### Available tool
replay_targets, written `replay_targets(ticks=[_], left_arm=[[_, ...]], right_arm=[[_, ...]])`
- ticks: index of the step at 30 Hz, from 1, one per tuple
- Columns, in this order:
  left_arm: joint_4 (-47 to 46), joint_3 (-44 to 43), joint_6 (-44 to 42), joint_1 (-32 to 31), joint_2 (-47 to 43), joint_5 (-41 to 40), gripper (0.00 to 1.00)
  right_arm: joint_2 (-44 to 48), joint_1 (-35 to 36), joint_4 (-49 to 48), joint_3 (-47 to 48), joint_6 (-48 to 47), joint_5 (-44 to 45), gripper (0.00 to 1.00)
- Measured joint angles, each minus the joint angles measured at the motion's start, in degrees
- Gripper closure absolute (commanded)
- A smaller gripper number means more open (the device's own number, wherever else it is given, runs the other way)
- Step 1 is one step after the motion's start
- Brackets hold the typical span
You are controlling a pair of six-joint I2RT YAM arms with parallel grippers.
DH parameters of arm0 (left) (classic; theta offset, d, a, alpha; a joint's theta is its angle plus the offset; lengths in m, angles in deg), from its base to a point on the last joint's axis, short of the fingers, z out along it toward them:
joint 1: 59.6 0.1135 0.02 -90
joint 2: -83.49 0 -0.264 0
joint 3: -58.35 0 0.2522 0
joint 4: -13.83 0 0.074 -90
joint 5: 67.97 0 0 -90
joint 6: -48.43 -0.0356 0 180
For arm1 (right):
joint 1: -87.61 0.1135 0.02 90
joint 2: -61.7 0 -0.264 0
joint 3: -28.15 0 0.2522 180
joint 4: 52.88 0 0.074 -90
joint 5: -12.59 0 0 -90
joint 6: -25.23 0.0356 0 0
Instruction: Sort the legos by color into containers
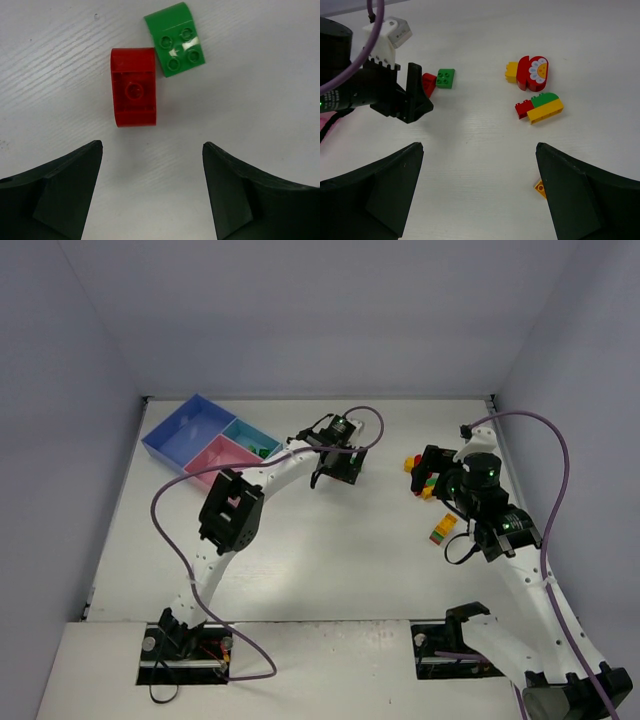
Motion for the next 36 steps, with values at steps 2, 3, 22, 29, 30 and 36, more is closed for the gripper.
replay_targets(ticks=[2,3,22,29,30,36], left_arm=[[0.02,-1.22,0.39,0.37,2.56,-0.44,0.25],[-0.02,-2.08,0.57,0.55,3.74,-0.79,0.25],[-4.39,-3.1,0.81,1.51,6.34,-3.98,0.98],[-3.15,4.87,0.66,10.36,-9.86,-6.19,0.98],[-3.69,5.4,0.57,13.42,-12.57,-6.51,0.97],[-5.46,4.72,0.5,33.83,-19.71,-10.6,0.97]], right_arm=[[0.09,0.0,0.0,0.0,0.0,0.02,0.08],[0.17,0.0,0.02,0.0,0.0,0.02,0.08],[0.96,0.0,0.44,0.0,-0.02,0.61,0.08],[0.92,0.0,0.42,0.0,-0.02,0.61,0.07],[0.9,0.0,0.42,0.0,-0.02,0.61,0.07],[0.48,0.0,0.37,-0.02,0.04,0.59,0.07]])
